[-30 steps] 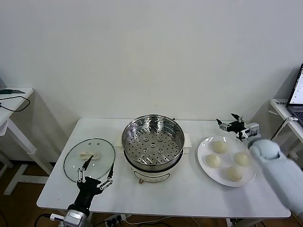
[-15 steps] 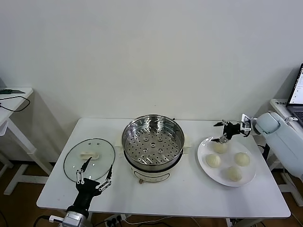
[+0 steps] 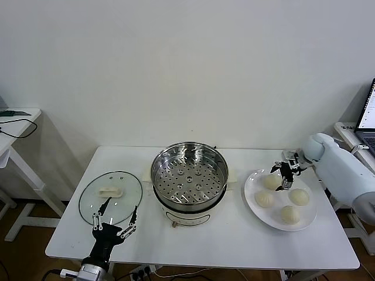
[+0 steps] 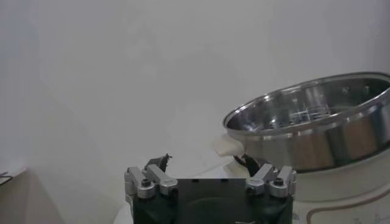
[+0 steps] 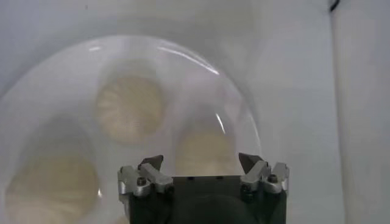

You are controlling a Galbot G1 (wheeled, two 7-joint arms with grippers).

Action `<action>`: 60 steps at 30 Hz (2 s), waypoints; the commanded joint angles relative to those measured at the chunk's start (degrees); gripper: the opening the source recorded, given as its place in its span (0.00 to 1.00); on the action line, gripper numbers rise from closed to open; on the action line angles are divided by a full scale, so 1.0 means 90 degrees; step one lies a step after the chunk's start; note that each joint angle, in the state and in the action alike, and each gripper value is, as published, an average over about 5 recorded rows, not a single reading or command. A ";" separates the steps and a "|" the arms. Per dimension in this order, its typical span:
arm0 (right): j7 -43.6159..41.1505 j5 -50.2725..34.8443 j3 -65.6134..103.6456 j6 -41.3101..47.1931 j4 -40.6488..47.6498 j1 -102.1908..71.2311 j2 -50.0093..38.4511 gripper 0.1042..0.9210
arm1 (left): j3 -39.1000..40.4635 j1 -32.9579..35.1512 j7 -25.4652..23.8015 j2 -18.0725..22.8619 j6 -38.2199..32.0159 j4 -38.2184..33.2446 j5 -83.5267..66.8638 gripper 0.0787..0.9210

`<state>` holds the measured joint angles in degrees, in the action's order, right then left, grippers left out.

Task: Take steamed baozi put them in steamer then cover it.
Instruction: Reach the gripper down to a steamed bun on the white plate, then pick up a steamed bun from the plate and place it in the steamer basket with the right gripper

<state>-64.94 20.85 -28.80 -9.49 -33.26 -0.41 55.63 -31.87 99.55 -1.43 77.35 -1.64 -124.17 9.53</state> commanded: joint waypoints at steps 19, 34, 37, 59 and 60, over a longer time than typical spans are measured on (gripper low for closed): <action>0.0095 -0.0182 -0.0568 -0.0397 -0.0472 0.0415 -0.0073 0.72 | 0.0153 -0.0055 0.0043 0.0027 0.0026 0.0039 -0.0004 0.88; -0.0099 -0.1158 -0.2867 -0.3348 -0.3443 0.3407 0.0272 0.71 | 0.0206 -0.0062 0.0075 -0.0026 0.0007 -0.0007 -0.0019 0.88; -0.0099 -0.1056 -0.2995 -0.3624 -0.3573 0.3570 0.0700 0.71 | 0.0216 -0.0043 0.0082 -0.0018 -0.0001 -0.0029 -0.0015 0.88; -0.0088 0.0133 -0.3277 -0.3745 -0.2384 0.2481 0.2549 0.72 | 0.0010 0.0091 0.0143 -0.0020 -0.0097 -0.0155 -0.0025 0.88; -0.0082 0.0174 -0.3266 -0.3735 -0.2294 0.2449 0.2583 0.71 | 0.0007 0.0091 0.0147 -0.0021 -0.0104 -0.0149 -0.0025 0.88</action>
<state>-65.53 20.40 -56.86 -41.80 -56.33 22.37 75.45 -31.71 100.33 -0.11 77.16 -2.58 -125.53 9.33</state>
